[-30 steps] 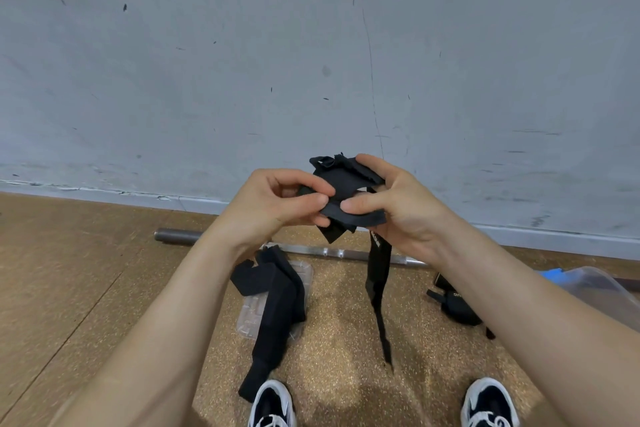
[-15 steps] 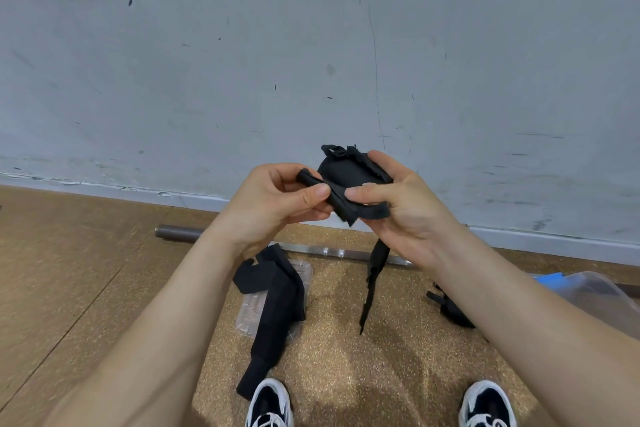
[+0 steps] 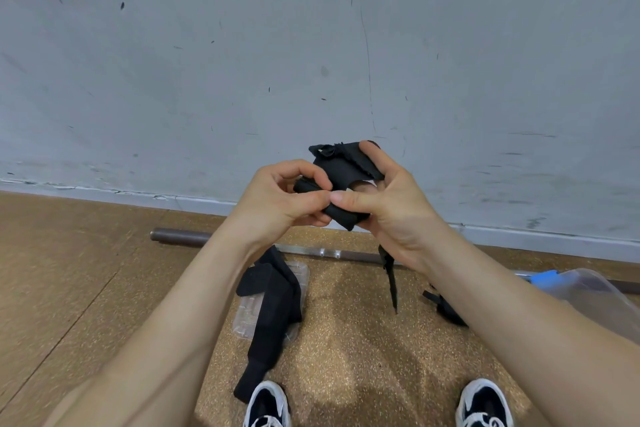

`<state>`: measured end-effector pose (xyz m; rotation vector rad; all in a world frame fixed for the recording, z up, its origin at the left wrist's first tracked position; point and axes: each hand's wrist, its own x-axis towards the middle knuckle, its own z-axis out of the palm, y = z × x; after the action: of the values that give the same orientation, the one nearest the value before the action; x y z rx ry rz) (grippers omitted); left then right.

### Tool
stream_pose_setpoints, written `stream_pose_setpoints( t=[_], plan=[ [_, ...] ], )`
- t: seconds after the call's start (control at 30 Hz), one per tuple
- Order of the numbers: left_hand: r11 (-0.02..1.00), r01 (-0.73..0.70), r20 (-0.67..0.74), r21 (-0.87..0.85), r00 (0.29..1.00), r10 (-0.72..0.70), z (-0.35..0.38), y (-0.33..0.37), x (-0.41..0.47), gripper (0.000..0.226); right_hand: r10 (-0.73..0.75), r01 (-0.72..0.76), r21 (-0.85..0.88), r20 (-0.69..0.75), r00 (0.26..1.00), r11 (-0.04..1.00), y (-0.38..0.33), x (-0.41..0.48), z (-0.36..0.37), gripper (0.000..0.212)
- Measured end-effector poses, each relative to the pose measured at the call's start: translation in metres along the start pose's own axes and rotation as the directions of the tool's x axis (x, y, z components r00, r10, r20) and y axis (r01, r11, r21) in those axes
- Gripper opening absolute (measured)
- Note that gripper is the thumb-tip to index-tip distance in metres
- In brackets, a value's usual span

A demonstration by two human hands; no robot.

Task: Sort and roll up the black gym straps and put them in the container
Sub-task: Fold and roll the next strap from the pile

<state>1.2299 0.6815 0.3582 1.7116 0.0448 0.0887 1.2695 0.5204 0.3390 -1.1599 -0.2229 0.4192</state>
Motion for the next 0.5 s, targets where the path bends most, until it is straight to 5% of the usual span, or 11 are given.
stream_pose_setpoints(
  t=[0.37, 0.5],
  plan=[
    [0.976, 0.059, 0.207, -0.209, 0.978, -0.015, -0.011, 0.000, 0.000, 0.016, 0.098, -0.097, 0.166, 0.000, 0.995, 0.981, -0.003, 0.006, -0.009, 0.077],
    [0.981, 0.104, 0.323, -0.165, 0.945, -0.046, -0.013, -0.003, -0.001, 0.038, 0.048, -0.043, 0.142, -0.029, 0.998, 0.989, -0.001, 0.007, -0.010, 0.080]
  ],
)
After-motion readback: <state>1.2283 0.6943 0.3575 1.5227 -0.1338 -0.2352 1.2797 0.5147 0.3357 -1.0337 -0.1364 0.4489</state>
